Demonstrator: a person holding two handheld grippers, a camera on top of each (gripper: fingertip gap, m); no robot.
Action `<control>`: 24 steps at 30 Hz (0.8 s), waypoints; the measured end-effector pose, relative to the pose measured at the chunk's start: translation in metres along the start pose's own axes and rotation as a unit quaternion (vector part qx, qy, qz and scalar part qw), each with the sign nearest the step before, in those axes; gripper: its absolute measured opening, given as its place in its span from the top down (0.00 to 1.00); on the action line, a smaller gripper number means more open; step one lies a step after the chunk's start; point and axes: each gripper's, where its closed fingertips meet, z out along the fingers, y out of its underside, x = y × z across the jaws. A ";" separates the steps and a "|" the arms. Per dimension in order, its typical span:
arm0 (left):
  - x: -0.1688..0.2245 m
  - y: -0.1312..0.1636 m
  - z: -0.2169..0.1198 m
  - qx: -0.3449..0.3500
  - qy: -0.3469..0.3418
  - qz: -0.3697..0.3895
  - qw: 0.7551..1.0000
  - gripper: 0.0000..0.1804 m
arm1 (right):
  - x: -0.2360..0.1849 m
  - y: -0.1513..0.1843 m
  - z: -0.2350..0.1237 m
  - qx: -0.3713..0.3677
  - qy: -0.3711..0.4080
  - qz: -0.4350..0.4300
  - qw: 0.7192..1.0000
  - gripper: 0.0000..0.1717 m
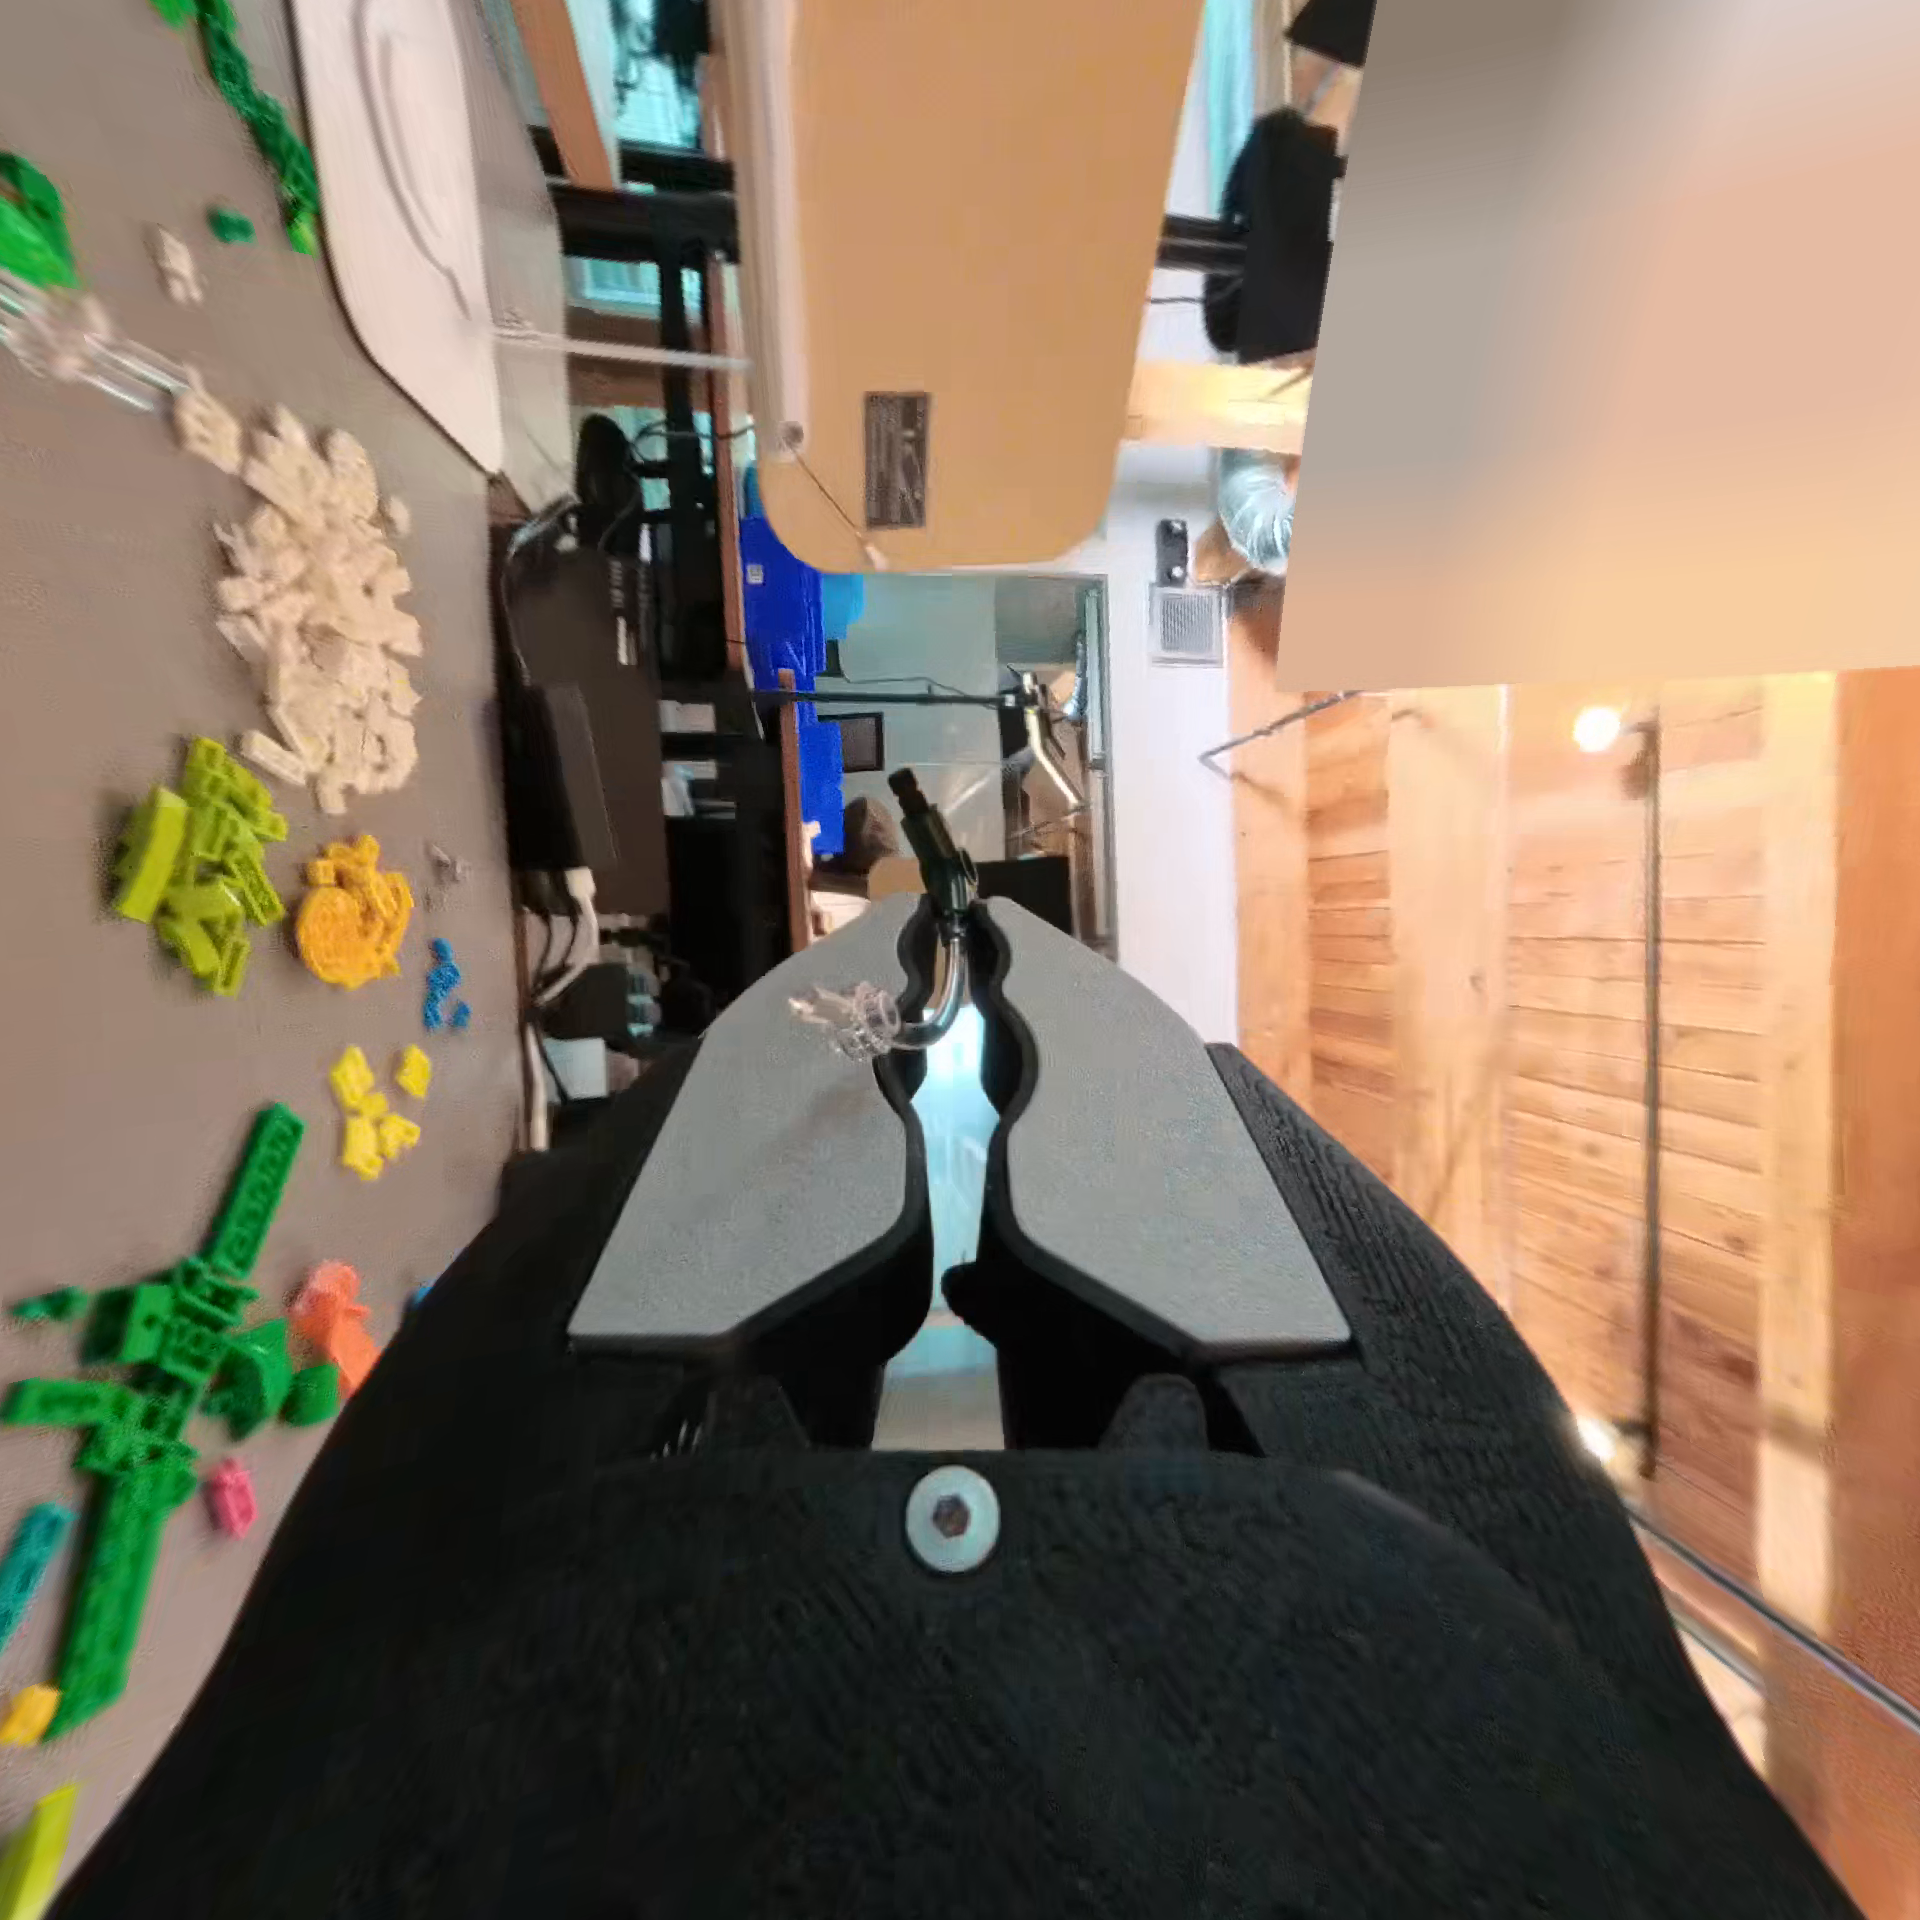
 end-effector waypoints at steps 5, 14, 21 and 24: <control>-0.016 0.002 -0.001 -0.002 -0.035 0.009 0.999 1.00 | -0.020 -0.021 0.003 0.022 -0.022 -0.031 0.999 0.97; -0.020 -0.035 -0.017 0.104 -0.107 0.104 0.983 0.90 | -0.030 -0.055 0.005 0.078 -0.022 -0.011 0.997 0.97; -0.016 -0.020 0.005 0.058 -0.103 0.124 0.985 0.68 | -0.051 -0.112 -0.001 0.174 -0.036 -0.016 0.984 0.97; -0.012 -0.025 0.004 0.073 -0.100 0.147 0.981 0.77 | -0.049 -0.116 -0.002 0.183 -0.021 -0.020 0.983 0.97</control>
